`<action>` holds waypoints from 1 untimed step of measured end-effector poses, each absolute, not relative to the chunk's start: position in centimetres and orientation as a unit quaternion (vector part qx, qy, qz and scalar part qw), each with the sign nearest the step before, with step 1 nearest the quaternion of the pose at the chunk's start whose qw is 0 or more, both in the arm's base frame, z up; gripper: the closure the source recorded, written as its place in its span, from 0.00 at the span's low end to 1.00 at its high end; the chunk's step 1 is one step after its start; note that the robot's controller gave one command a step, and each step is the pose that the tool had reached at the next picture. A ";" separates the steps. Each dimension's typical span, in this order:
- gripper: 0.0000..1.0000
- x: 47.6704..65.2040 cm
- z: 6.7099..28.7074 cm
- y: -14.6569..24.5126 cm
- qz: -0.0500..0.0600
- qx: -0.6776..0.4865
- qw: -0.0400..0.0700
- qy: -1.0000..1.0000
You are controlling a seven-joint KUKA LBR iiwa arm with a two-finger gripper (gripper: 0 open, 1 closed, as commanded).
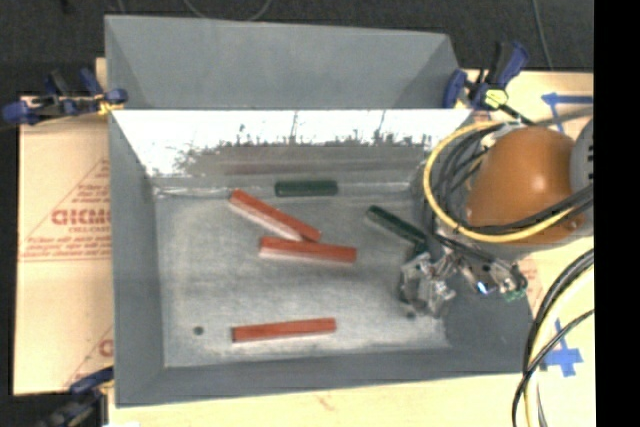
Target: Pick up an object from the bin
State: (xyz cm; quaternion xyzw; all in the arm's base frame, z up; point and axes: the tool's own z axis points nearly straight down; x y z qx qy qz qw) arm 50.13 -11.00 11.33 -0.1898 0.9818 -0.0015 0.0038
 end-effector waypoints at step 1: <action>0.00 49.9 11.1 -11.0 0.000 -0.190 0.001 0.982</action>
Offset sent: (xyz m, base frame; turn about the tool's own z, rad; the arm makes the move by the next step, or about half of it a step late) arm 0.0000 0.0000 0.0000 0.0000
